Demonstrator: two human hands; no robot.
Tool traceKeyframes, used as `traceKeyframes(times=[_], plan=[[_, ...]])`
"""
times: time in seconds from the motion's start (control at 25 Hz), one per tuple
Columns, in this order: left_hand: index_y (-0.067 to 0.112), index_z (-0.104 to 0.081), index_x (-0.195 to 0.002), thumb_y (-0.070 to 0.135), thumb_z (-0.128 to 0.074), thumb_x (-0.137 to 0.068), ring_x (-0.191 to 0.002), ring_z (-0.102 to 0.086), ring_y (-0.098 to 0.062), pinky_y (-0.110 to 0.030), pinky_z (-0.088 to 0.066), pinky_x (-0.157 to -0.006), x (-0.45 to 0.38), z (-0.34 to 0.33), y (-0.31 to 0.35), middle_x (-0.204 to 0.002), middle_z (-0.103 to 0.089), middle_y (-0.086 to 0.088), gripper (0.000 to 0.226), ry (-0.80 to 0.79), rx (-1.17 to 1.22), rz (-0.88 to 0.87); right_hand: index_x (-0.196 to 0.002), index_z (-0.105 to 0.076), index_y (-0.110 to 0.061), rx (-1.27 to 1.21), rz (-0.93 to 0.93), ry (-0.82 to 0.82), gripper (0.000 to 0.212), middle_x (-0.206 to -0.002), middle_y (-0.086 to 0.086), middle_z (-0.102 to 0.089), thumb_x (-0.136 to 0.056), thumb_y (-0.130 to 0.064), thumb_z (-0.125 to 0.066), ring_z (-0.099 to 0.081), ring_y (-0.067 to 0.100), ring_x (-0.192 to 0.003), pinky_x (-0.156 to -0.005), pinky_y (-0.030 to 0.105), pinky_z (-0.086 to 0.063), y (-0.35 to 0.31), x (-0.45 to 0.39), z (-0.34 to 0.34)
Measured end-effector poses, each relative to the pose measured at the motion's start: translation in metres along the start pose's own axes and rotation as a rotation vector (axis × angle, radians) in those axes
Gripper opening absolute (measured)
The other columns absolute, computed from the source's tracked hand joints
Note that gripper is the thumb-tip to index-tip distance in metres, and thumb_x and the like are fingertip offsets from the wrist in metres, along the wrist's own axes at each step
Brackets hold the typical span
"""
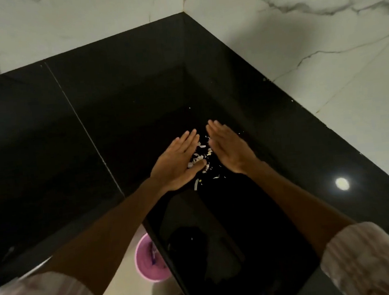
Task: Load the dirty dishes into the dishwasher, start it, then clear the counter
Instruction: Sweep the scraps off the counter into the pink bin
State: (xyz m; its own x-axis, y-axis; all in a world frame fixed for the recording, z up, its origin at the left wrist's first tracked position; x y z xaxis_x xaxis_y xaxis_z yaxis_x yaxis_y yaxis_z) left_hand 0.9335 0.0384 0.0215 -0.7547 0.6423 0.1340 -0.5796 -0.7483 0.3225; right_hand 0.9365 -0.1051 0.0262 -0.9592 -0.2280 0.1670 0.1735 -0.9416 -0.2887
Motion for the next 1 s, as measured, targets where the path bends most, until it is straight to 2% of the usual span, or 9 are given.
traceKeyframes(times=[0.12,0.28,0.44,0.52,0.68,0.76,0.84,0.92,1.0], plan=[[0.017,0.001,-0.154,0.057,-0.026,-0.1,-0.146,0.014,-0.006,-0.032,0.0,-0.123,0.028,-0.008,0.022,-0.162,0.008,0.003,0.073,0.039,0.046,-0.038,-0.154,-0.01,-0.012,-0.075,0.041,-0.004,0.052,-0.163,0.003,-0.005,-0.106,-0.034,-0.017,0.004,0.008,-0.148,-0.122,0.03,0.001,-0.034,0.042,-0.009],[0.021,-0.003,-0.153,0.055,-0.029,-0.1,-0.142,0.019,0.006,-0.015,0.014,-0.115,0.09,-0.02,0.054,-0.155,0.01,0.011,0.068,0.073,0.169,-0.084,-0.153,-0.022,-0.02,-0.329,0.03,-0.053,0.054,-0.161,-0.005,-0.016,-0.105,-0.042,-0.016,-0.004,-0.001,-0.147,-0.122,0.028,-0.003,-0.056,0.101,-0.022],[0.031,-0.016,-0.152,0.058,-0.027,-0.098,-0.142,0.003,0.014,-0.013,-0.009,-0.113,0.112,-0.019,0.059,-0.156,-0.006,0.024,0.062,0.144,0.569,-0.008,-0.142,-0.047,-0.026,-0.733,-0.136,0.033,0.061,-0.152,-0.005,-0.041,-0.097,-0.06,-0.024,-0.033,0.006,-0.14,-0.117,0.035,-0.027,-0.034,0.118,0.004],[0.028,-0.021,-0.153,0.052,-0.03,-0.1,-0.145,0.0,0.007,-0.016,-0.011,-0.111,0.101,-0.011,0.042,-0.158,-0.01,0.021,0.059,0.238,0.597,0.072,-0.144,-0.044,-0.022,-0.675,-0.243,0.186,0.058,-0.153,-0.003,-0.038,-0.1,-0.054,-0.025,-0.032,0.007,-0.141,-0.119,0.037,-0.025,-0.003,0.102,0.026],[0.017,-0.029,-0.151,0.046,-0.028,-0.103,-0.146,-0.005,-0.002,-0.033,-0.009,-0.123,0.066,-0.002,0.027,-0.16,-0.017,0.006,0.056,0.136,0.434,0.053,-0.153,-0.025,-0.019,-0.305,-0.198,0.032,0.058,-0.161,-0.004,-0.014,-0.103,-0.048,-0.013,-0.004,0.005,-0.147,-0.121,0.03,-0.001,-0.007,0.08,0.003],[0.018,-0.04,-0.147,0.044,-0.028,-0.103,-0.144,-0.017,-0.001,-0.029,-0.017,-0.12,0.061,-0.001,0.038,-0.157,-0.031,0.004,0.052,0.075,0.422,-0.064,-0.145,-0.042,-0.024,-0.462,-0.115,-0.039,0.05,-0.153,-0.012,-0.031,-0.105,-0.044,-0.02,-0.019,-0.002,-0.14,-0.116,0.022,-0.012,-0.025,0.087,-0.004],[0.017,-0.045,-0.144,0.041,-0.03,-0.103,-0.142,-0.025,0.0,-0.024,-0.019,-0.118,0.056,0.01,0.034,-0.152,-0.039,0.004,0.05,0.132,0.433,-0.106,-0.124,-0.064,-0.025,-0.733,-0.183,0.036,0.041,-0.125,-0.017,-0.059,-0.104,-0.041,-0.032,-0.052,-0.012,-0.111,-0.095,0.008,-0.037,-0.013,0.091,0.014],[0.015,-0.044,-0.144,0.043,-0.03,-0.1,-0.143,-0.027,-0.006,-0.027,-0.017,-0.12,0.036,0.025,0.014,-0.153,-0.039,0.001,0.054,0.187,0.399,-0.052,-0.112,-0.067,-0.026,-0.803,-0.347,0.306,0.036,-0.098,-0.012,-0.07,-0.104,-0.043,-0.036,-0.065,-0.004,-0.081,-0.071,0.018,-0.05,0.03,0.088,0.046],[0.016,-0.037,-0.148,0.049,-0.028,-0.1,-0.147,-0.02,-0.011,-0.034,-0.013,-0.122,0.006,0.035,-0.009,-0.157,-0.031,0.0,0.06,0.155,0.334,0.045,-0.138,-0.049,-0.021,-0.594,-0.433,0.291,0.046,-0.134,0.004,-0.058,-0.105,-0.045,-0.028,-0.057,0.015,-0.12,-0.101,0.042,-0.046,0.062,0.075,0.052]])
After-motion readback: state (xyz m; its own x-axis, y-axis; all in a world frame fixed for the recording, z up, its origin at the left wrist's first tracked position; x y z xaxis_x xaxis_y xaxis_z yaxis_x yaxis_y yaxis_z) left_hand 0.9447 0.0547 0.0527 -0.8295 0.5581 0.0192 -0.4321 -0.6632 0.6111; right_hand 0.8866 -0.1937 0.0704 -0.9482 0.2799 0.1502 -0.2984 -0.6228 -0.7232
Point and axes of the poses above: each hand's wrist, its own x-axis away from the middle knuckle, its own z-axis out of the back of the hand, y = z × x, the point moved 7 cm from there along -x, towards the middle knuckle
